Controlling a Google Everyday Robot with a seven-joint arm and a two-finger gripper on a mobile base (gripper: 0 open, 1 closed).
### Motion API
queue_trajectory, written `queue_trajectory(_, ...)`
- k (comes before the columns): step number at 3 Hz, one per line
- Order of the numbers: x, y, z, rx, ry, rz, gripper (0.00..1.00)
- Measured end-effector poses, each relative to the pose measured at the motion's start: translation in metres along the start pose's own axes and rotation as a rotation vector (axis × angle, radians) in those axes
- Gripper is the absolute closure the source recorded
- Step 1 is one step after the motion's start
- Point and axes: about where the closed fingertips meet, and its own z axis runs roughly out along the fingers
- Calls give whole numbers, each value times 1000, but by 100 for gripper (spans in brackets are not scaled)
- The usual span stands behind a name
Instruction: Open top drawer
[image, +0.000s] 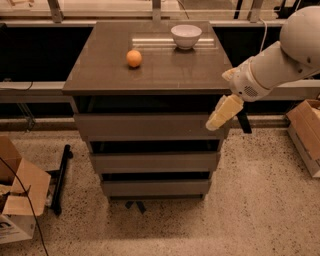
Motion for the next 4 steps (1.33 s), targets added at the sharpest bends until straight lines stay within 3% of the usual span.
queue_trajectory(1,2,-28,49,-12,-58,19,0)
queue_trajectory(2,3,-27,50,-15,-57,20,0)
queue_trajectory(4,38,12,70,-106,53,108,0)
